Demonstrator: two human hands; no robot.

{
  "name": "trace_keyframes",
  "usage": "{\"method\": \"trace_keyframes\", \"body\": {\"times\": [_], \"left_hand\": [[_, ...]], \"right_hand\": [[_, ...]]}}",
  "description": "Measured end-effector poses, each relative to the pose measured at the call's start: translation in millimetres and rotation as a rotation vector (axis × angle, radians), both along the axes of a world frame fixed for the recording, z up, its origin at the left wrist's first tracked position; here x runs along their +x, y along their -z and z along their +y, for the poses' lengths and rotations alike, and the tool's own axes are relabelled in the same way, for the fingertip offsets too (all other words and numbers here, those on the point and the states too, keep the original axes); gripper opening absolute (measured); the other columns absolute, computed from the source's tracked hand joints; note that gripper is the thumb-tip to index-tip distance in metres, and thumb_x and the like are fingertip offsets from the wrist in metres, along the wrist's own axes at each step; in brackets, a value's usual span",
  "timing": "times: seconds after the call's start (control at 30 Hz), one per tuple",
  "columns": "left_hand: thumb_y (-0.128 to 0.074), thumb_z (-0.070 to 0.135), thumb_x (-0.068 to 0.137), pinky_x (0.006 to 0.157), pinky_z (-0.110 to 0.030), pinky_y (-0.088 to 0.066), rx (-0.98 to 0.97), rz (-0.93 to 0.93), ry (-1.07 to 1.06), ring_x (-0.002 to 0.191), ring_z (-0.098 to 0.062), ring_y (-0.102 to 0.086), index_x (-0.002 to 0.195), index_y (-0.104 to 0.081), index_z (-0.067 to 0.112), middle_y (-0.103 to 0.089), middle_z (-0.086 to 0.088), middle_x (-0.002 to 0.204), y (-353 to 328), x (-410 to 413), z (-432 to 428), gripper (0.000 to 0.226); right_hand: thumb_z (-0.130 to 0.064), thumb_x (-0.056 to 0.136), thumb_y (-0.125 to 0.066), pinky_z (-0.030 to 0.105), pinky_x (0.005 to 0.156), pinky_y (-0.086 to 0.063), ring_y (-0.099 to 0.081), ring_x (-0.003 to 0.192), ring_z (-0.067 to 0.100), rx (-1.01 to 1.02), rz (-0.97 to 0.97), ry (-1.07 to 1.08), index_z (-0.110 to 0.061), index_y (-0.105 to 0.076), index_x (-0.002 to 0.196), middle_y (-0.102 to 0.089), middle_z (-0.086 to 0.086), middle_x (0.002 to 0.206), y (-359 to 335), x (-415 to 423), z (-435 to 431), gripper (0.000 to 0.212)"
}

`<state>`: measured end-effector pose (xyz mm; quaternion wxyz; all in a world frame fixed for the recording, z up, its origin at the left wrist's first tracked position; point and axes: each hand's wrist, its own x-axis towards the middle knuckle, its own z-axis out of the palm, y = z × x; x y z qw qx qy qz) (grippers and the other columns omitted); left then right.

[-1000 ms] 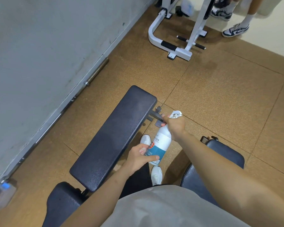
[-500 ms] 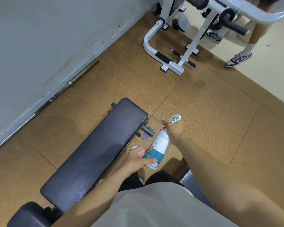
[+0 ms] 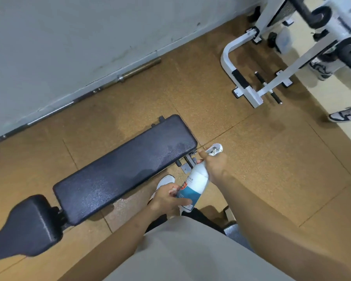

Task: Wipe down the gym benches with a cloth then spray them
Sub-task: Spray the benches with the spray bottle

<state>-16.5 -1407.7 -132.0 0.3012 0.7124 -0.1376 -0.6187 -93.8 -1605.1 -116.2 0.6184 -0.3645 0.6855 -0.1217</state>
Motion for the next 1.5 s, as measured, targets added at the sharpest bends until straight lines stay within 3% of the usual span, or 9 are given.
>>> {"method": "trace_keyframes", "body": {"times": [0.1,0.17,0.37,0.5,0.7,0.97,1.2,1.4,1.5], "left_hand": [[-0.097,0.039,0.055,0.085,-0.034,-0.061,0.036,-0.001,-0.097,0.089,-0.01,-0.072,0.102,-0.071,0.02,-0.076,0.01,0.095,-1,-14,18,0.058],[-0.097,0.044,0.05,0.092,-0.039,-0.061,0.045,-0.013,-0.161,0.097,-0.011,-0.073,0.102,-0.07,0.022,-0.077,0.011,0.1,0,-24,31,0.063],[-0.097,0.034,0.064,0.071,-0.019,-0.055,0.04,-0.052,-0.298,0.085,0.0,-0.068,0.105,-0.067,0.021,-0.074,0.007,0.098,-15,-46,68,0.053],[-0.098,0.03,0.062,0.089,-0.026,-0.06,0.0,-0.037,-0.403,0.106,-0.004,-0.071,0.112,-0.066,0.026,-0.074,0.014,0.11,-18,-53,100,0.059],[-0.093,0.02,0.072,0.081,-0.014,-0.056,-0.043,-0.002,-0.561,0.105,0.003,-0.068,0.113,-0.063,0.035,-0.07,0.023,0.11,-20,-49,155,0.052],[-0.097,0.032,0.064,0.1,-0.038,-0.058,-0.063,0.068,-0.673,0.11,-0.007,-0.071,0.12,-0.067,0.028,-0.075,0.012,0.119,-6,-57,215,0.064],[-0.099,0.033,0.058,0.101,-0.04,-0.057,-0.074,0.073,-0.767,0.108,-0.006,-0.072,0.118,-0.067,0.026,-0.076,0.012,0.116,-2,-62,251,0.068],[-0.096,0.028,0.064,0.104,-0.038,-0.055,-0.093,0.068,-0.908,0.113,-0.008,-0.069,0.114,-0.064,0.03,-0.072,0.01,0.123,-5,-62,277,0.06],[-0.097,0.026,0.063,0.101,-0.036,-0.057,-0.097,0.042,-0.987,0.11,-0.008,-0.07,0.11,-0.064,0.028,-0.074,0.01,0.119,-8,-62,295,0.058]], "right_hand": [[-0.006,0.084,-0.081,0.032,0.051,-0.056,-0.063,0.044,0.019,-0.022,-0.032,-0.098,-0.01,-0.06,0.078,-0.063,0.007,0.059,-2,8,11,0.023],[-0.005,0.082,-0.082,0.039,0.058,-0.057,-0.064,0.051,0.025,-0.038,-0.055,-0.154,-0.012,-0.061,0.08,-0.064,0.011,0.065,-1,12,20,0.023],[-0.015,0.081,-0.085,0.044,0.062,-0.056,-0.061,0.059,0.025,-0.089,-0.057,-0.322,-0.015,-0.059,0.072,-0.063,0.012,0.071,-5,22,57,0.027],[-0.01,0.083,-0.083,0.039,0.062,-0.056,-0.061,0.044,0.017,-0.07,-0.107,-0.469,-0.011,-0.058,0.075,-0.062,0.005,0.063,-16,46,92,0.026],[-0.012,0.082,-0.084,0.039,0.064,-0.057,-0.066,0.049,0.018,-0.074,-0.103,-0.66,-0.012,-0.06,0.085,-0.066,0.005,0.069,-19,82,156,0.024],[-0.015,0.081,-0.085,0.033,0.058,-0.056,-0.066,0.053,0.021,-0.112,-0.046,-0.923,-0.01,-0.061,0.086,-0.066,0.007,0.073,-17,105,228,0.025],[-0.023,0.083,-0.084,0.028,0.052,-0.052,-0.066,0.046,0.016,-0.137,0.012,-1.034,-0.009,-0.058,0.085,-0.063,0.007,0.063,-21,120,280,0.03],[-0.017,0.081,-0.085,0.04,0.063,-0.06,-0.069,0.056,0.024,-0.197,-0.122,-1.278,-0.012,-0.064,0.093,-0.069,0.007,0.083,-28,138,328,0.025],[-0.023,0.082,-0.083,0.033,0.056,-0.055,-0.07,0.054,0.024,-0.238,-0.07,-1.364,-0.013,-0.061,0.076,-0.065,0.006,0.066,-30,149,361,0.025]]}}
